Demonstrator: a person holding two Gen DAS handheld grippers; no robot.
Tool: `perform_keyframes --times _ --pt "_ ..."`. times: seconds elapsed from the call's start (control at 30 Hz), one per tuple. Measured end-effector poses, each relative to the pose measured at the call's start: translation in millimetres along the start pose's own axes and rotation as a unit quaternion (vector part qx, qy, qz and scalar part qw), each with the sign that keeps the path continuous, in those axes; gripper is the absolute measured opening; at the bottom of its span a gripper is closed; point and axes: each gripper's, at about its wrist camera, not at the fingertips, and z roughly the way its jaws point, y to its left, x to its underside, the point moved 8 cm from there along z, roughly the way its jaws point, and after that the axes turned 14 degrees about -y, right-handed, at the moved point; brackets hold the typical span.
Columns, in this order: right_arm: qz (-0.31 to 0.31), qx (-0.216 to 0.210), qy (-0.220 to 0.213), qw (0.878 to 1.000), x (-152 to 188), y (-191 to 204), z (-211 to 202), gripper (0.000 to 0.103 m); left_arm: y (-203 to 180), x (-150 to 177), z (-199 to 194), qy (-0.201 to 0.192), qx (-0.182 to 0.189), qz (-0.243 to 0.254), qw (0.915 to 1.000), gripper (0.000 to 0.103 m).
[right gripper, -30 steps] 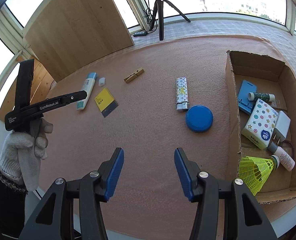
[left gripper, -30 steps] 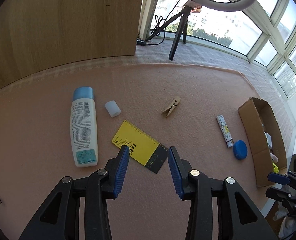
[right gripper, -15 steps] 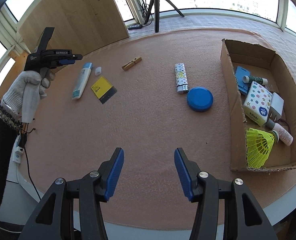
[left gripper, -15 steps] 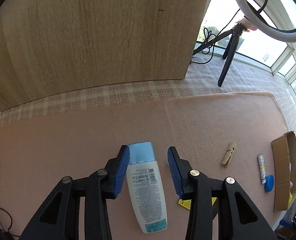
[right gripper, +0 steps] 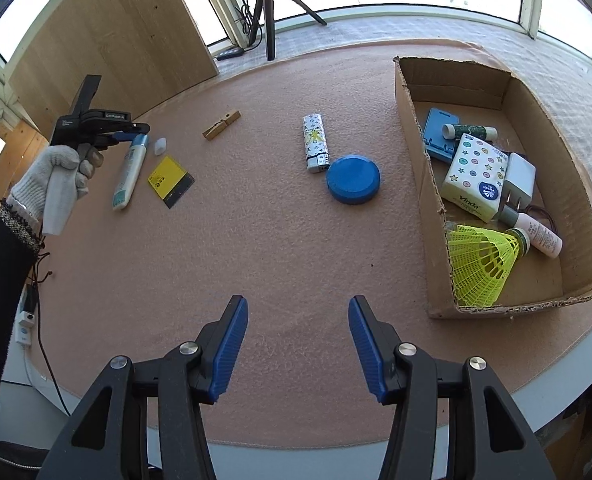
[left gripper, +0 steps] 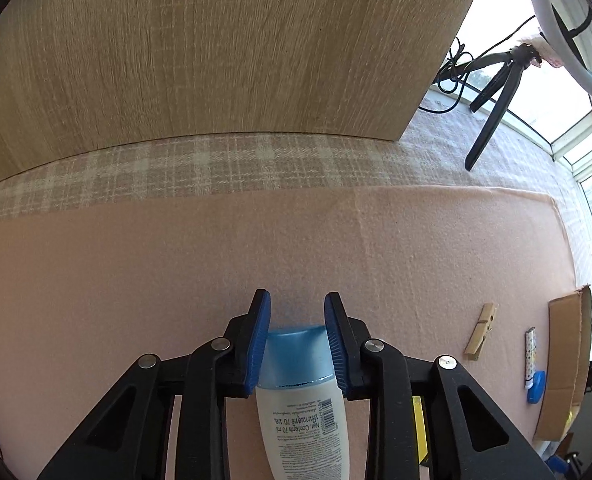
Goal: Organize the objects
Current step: 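Move both tools back toward the large white bottle with blue cap, then grasp the large white bottle with the right tool and lift it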
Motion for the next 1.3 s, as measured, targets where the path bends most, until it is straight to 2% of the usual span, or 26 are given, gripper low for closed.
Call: perform_keyframes --times 0.2,0.67,0.77,0.87,0.93,1.0,1.1,1.13,1.2,1.3 --pt "-0.027 -0.03 0.004 0.999 -5.3 26.8 10.6 0.048 -3.6 40.5 -22.6 -0.01 -0.001 -0.001 0.9999 0.03" --pt "-0.084 -0.113 0.037 0.989 1.0 94.7 40.9 0.049 -51.1 152.7 -78.2 -0.02 0.047 -0.022 0.9984 0.028" --pt "-0.095 -0.121 0.044 0.987 3.5 102.8 48.5 0.049 -59.1 169.6 -91.0 -0.023 0.053 -0.02 0.9981 0.028" --pt "-0.097 -0.132 0.055 0.985 5.2 109.0 56.7 0.049 -62.6 176.1 -106.0 -0.038 0.041 -0.011 0.9984 0.029" --pt "-0.098 -0.137 0.061 0.984 5.9 112.0 61.6 0.049 -58.5 181.2 -119.4 -0.047 0.036 -0.014 0.9981 0.033" --pt "-0.099 -0.145 0.067 0.982 6.1 116.0 65.6 0.049 -53.1 187.5 -132.4 -0.052 0.034 -0.024 0.9978 0.042" --pt "-0.101 -0.158 0.078 0.979 6.9 123.3 72.0 0.049 -49.1 200.8 -151.4 -0.055 0.04 -0.029 0.9973 0.047" --pt "-0.1 -0.164 0.082 0.978 7.1 126.0 74.4 0.049 -49.8 205.9 -155.5 -0.053 0.043 -0.029 0.9973 0.048" --pt "-0.094 -0.176 0.093 0.975 8.7 131.8 79.3 0.049 -51.4 218.3 -162.3 -0.046 0.051 -0.031 0.9971 0.056" --pt "-0.089 -0.189 0.108 0.972 12.3 141.2 86.2 0.049 -58.9 234.9 -167.4 -0.03 0.067 -0.032 0.9968 0.059"
